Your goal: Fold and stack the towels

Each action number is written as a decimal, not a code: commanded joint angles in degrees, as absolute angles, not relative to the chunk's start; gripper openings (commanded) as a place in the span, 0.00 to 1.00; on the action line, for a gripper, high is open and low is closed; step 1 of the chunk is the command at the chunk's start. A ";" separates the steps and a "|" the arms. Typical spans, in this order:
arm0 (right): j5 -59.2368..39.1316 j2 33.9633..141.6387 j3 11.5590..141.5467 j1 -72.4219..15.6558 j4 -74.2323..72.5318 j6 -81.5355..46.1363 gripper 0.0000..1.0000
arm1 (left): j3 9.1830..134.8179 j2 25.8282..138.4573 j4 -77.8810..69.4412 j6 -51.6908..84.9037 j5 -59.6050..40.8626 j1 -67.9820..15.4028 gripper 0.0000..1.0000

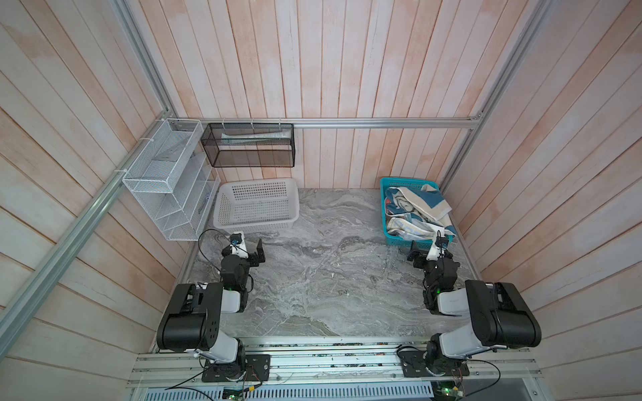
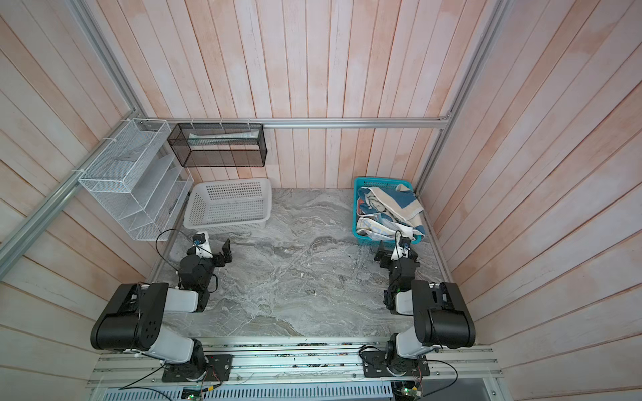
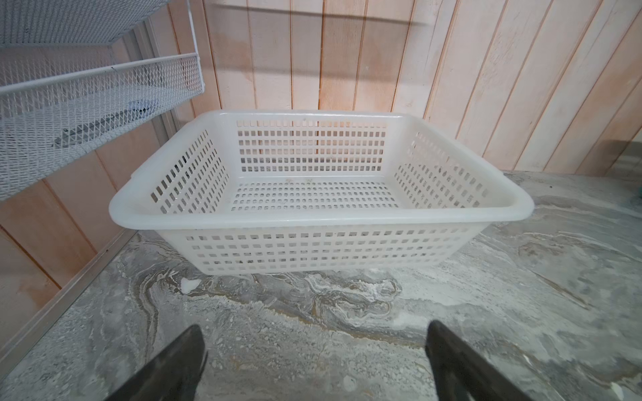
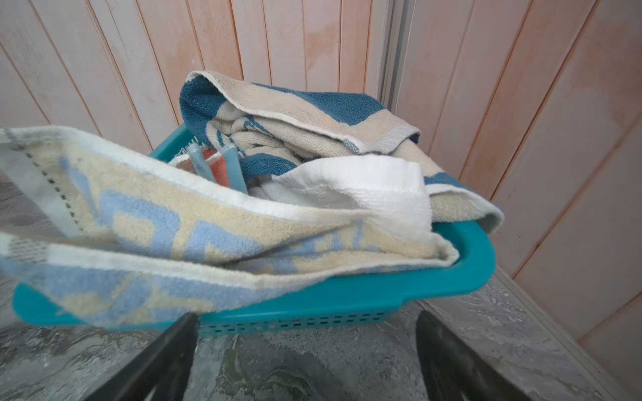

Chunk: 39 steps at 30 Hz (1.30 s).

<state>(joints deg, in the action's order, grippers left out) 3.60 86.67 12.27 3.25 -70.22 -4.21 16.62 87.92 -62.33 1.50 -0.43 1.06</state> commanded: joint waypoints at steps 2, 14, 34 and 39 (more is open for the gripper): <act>4.32 86.61 13.26 2.82 -69.66 -3.48 0.98 | 17.16 88.22 -62.14 0.89 -0.78 1.19 1.00; 4.35 86.66 13.27 2.88 -69.70 -3.47 0.98 | 17.13 88.20 -62.14 0.88 -0.75 1.14 1.00; 4.37 86.22 12.82 2.86 -70.39 -3.48 0.98 | 17.14 88.23 -62.14 0.88 -0.79 1.19 1.00; 8.16 75.21 16.18 2.59 -55.82 -6.87 0.98 | 17.05 88.16 -62.14 0.97 -0.88 1.24 1.00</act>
